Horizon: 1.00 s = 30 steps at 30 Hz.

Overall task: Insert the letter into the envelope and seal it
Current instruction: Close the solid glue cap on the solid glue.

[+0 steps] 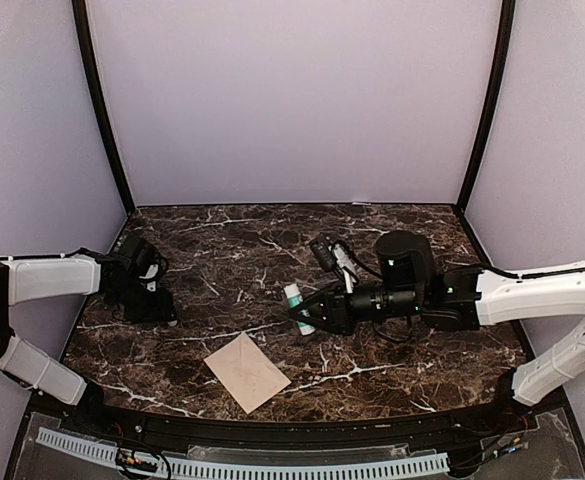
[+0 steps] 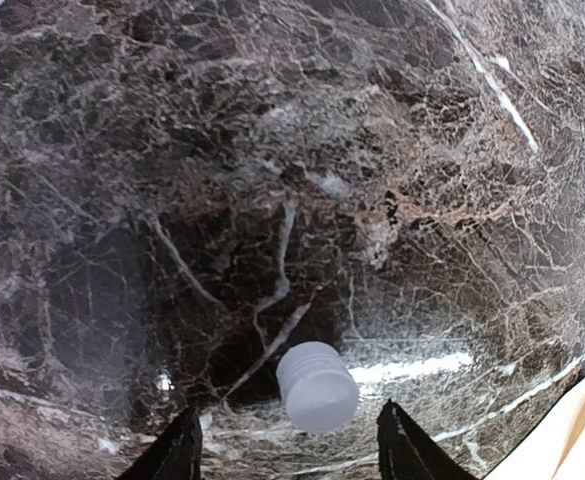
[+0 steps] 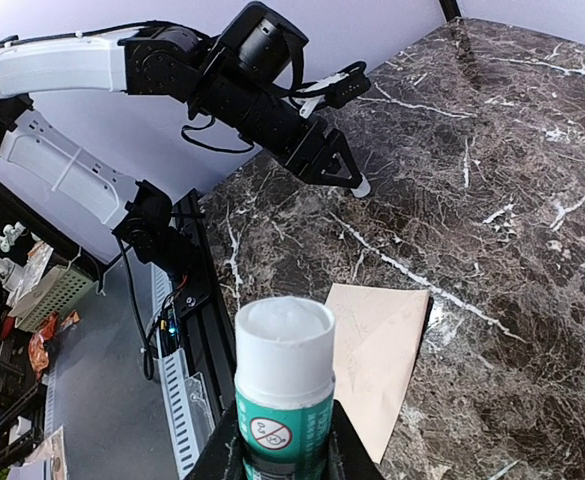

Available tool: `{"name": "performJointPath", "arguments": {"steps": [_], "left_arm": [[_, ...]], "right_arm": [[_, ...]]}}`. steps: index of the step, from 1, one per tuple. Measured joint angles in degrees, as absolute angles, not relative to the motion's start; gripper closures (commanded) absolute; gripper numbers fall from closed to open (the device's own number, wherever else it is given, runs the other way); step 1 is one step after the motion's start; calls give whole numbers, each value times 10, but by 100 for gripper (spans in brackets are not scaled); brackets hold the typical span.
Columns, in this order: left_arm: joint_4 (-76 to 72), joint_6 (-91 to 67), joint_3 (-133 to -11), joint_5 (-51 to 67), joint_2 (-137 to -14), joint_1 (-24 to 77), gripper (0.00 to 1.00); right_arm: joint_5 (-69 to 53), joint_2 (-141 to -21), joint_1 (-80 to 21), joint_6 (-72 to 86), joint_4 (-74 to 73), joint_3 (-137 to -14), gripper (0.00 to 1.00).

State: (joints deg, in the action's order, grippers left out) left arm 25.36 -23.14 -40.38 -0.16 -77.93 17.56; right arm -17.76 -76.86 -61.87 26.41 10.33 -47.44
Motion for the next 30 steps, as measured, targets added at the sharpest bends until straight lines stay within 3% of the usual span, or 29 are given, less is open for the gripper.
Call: {"name": "performJointPath", "arguments": {"steps": [11,18,27,30], "left_arm": [[251,-212,-413,34,-812,175,64],[251,-206,-418,36,-820,175,71],[250,-199,-423,36,-829,175,72],[250,-196,-423,36,-835,175,79]], "right_arm": [[-194,-793,-619,264,107,-474,100],[-202,-802,-619,264,107,-475,100],[-214,-815,-622,264,107,-479,100],[-217,-819,-622,264,107,-480,100]]}}
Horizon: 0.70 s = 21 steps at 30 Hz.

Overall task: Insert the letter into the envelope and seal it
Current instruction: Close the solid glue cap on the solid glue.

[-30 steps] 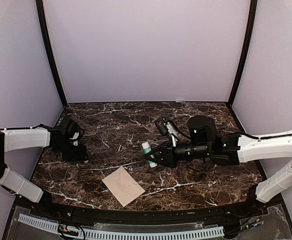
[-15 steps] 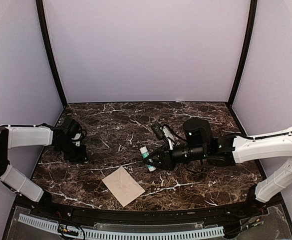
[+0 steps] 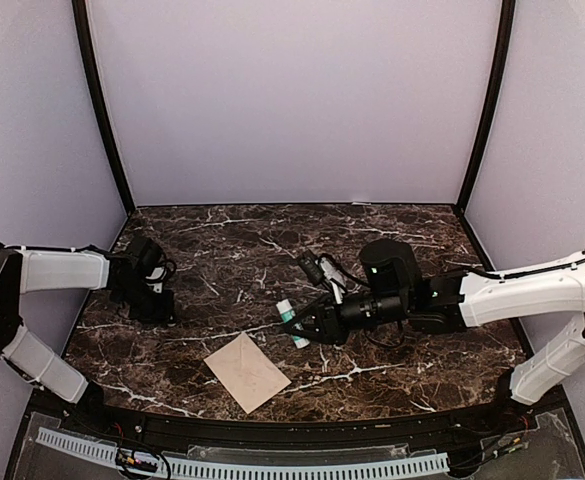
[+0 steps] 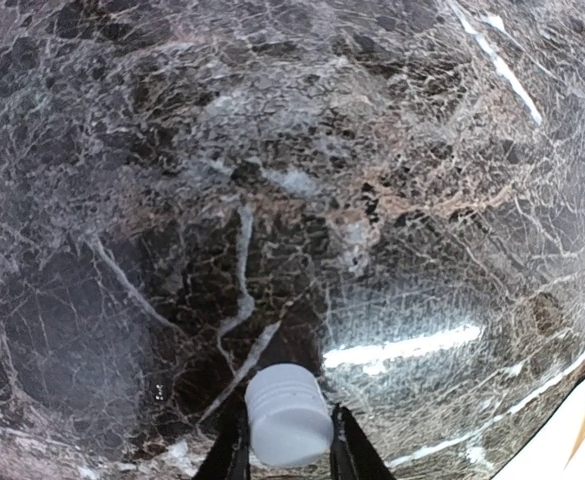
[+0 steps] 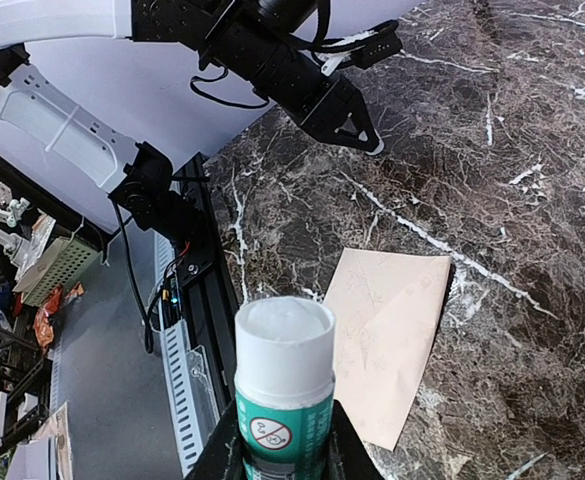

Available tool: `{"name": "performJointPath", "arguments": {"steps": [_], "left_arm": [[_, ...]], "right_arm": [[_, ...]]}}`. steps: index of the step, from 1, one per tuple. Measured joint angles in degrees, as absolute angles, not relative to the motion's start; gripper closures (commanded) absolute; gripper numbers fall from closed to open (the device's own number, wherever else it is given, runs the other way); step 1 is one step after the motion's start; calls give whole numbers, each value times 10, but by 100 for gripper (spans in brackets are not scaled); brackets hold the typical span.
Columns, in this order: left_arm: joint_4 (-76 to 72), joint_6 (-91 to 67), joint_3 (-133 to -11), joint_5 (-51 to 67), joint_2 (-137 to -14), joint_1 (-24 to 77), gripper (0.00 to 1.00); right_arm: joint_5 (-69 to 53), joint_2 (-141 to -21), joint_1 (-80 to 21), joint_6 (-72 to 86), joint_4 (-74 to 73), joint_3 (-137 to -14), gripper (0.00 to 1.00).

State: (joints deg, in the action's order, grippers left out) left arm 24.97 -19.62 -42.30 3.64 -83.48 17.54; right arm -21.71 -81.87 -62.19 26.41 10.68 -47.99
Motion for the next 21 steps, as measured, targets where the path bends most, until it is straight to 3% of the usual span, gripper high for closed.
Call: {"name": "performJointPath", "arguments": {"steps": [3,12,16,21], "left_arm": [[249,-194,-428,36,-837,175,84],[244,-183,-429,66,-766,186,87],[217,-170,-430,166,-684,209,89],[189,-167,-439,308,-672,295,92]], "right_arm": [[-220,-819,-622,264,107,-480,100],[-229,-818,-622,259,99,-481,100],[-252,-809,-622,251,74,-481,100],[-303,-801,-631,236,29,-495,100]]}}
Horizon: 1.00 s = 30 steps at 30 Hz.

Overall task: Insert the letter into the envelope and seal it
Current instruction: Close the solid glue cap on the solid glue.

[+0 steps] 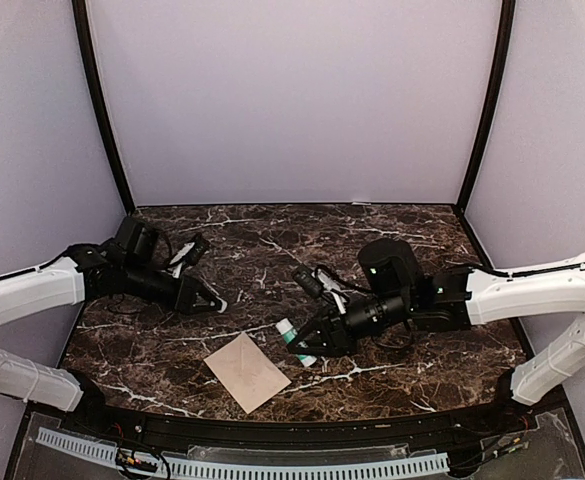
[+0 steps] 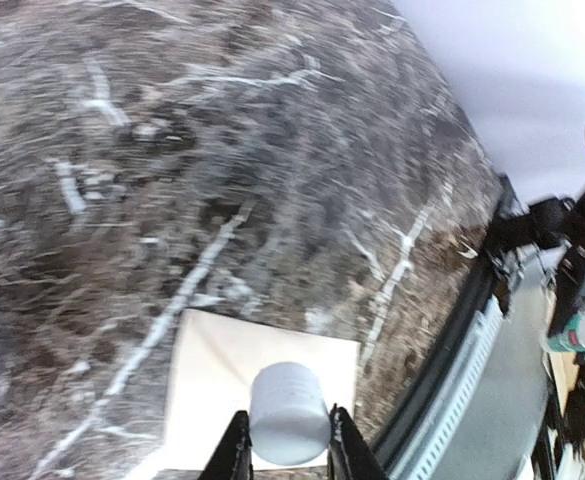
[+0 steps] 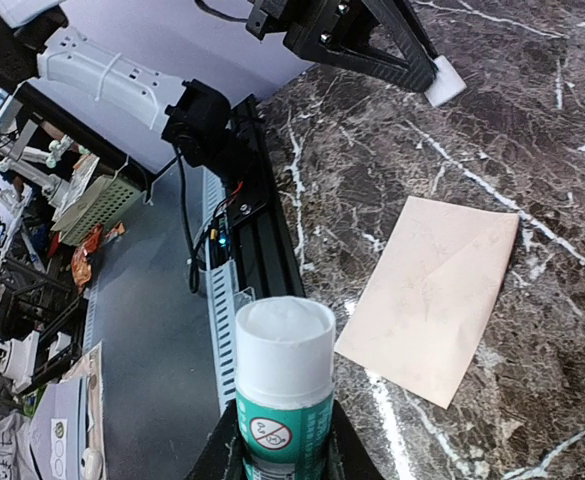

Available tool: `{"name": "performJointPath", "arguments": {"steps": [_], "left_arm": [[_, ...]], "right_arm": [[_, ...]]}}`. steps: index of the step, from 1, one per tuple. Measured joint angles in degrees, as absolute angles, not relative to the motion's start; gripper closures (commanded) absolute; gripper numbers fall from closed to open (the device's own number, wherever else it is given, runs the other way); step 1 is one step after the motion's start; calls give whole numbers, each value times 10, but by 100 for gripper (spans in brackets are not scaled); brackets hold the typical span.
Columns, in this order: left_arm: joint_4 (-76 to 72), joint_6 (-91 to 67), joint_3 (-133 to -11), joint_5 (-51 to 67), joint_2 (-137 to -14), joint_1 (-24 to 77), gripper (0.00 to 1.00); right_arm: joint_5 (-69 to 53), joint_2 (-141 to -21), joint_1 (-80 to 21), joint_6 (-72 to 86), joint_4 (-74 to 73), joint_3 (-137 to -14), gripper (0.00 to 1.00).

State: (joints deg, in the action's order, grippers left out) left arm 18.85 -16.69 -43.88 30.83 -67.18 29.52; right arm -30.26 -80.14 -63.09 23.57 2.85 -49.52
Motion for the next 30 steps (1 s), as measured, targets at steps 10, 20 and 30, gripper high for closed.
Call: {"name": "performJointPath", "arguments": {"steps": [10,20,30], "left_arm": [[56,-257,-441,512,-683,407,91],[-28,-320,-441,600,-687,430,92],[-47,-342,-441,622,-687,453,93]], "right_arm": [[-364,-802,-665,225,-22,-529,100],[-377,-810,-672,226,-22,-549,100],[-378,-819,-672,226,-22,-560,100]]}}
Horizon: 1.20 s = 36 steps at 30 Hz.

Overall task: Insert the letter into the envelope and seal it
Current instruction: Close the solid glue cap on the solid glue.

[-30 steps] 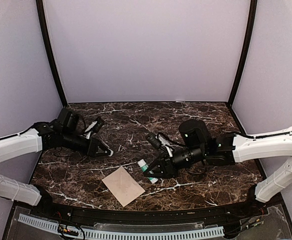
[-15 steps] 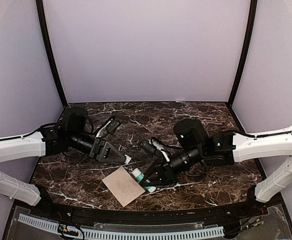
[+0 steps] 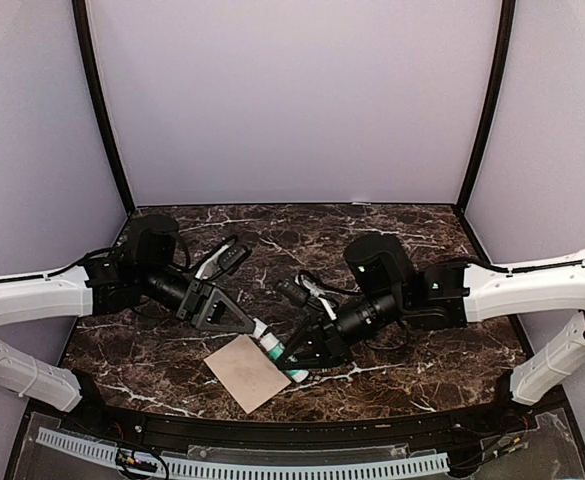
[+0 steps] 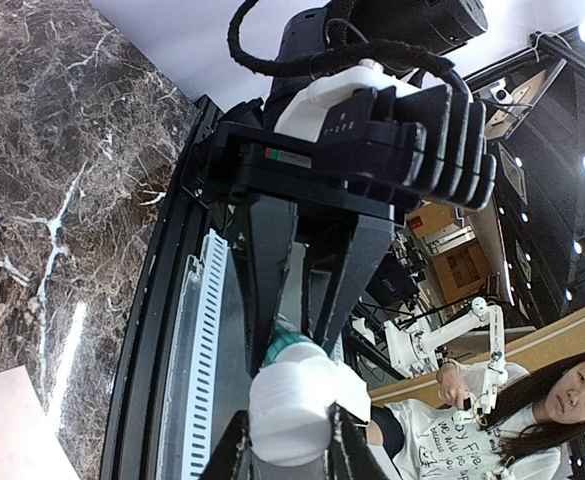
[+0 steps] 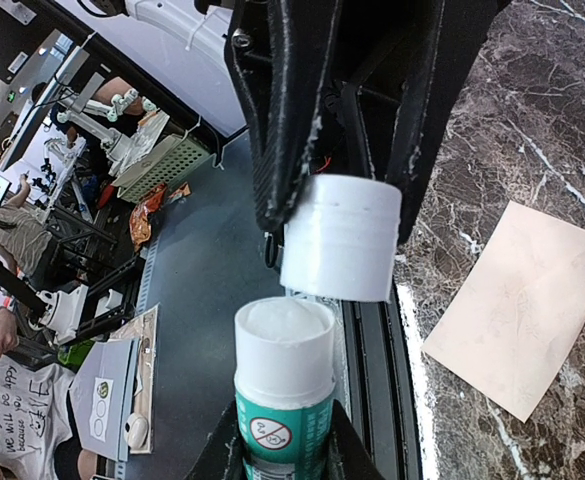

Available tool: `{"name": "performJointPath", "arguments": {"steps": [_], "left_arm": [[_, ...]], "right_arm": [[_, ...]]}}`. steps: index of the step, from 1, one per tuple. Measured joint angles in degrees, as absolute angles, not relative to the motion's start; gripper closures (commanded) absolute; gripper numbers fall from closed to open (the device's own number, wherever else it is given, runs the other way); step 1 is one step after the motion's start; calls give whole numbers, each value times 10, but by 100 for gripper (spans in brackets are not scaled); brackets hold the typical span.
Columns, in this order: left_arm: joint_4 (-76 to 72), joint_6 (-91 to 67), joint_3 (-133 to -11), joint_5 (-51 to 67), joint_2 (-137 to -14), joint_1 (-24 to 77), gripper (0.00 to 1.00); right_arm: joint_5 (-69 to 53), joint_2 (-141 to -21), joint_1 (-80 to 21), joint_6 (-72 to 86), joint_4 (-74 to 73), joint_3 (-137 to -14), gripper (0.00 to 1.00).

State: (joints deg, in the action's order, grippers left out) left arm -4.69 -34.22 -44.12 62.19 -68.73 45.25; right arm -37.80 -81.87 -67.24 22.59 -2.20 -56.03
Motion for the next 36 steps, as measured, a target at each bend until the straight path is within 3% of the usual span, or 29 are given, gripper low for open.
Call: {"name": "performJointPath", "arguments": {"steps": [36], "left_arm": [[-44,-346,-448,636,-695,474,93]], "right_arm": [[-390,-824,-673,230,-20,-561,100]]}}
